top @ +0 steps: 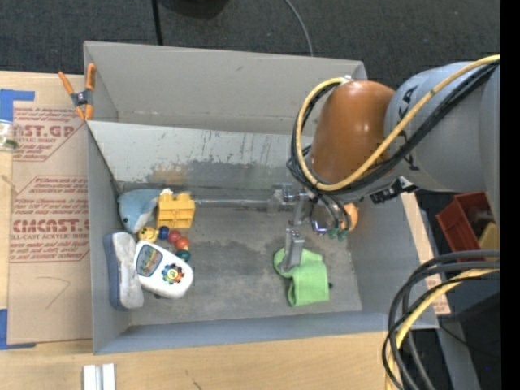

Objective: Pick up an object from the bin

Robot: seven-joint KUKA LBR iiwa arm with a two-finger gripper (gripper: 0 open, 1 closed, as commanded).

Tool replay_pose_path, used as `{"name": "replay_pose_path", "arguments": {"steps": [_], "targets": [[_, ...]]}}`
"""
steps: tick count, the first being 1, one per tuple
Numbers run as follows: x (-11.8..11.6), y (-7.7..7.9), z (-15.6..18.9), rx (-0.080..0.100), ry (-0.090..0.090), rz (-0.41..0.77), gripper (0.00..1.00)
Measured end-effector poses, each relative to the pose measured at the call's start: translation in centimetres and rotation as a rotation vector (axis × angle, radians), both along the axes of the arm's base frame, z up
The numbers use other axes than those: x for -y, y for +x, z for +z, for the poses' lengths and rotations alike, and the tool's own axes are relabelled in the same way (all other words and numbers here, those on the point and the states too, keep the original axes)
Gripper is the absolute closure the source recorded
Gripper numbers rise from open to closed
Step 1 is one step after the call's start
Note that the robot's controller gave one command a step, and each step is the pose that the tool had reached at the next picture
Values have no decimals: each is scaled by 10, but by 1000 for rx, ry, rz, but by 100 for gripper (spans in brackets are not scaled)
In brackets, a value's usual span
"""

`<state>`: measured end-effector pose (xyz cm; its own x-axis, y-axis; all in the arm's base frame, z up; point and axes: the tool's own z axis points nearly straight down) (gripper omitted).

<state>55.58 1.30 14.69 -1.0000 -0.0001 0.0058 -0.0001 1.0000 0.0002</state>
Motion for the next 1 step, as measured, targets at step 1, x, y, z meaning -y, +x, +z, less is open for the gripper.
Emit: {"name": "replay_pose_path", "arguments": {"steps": [1], "targets": [[0, 1, 5, 7, 0, 0, 0]]}}
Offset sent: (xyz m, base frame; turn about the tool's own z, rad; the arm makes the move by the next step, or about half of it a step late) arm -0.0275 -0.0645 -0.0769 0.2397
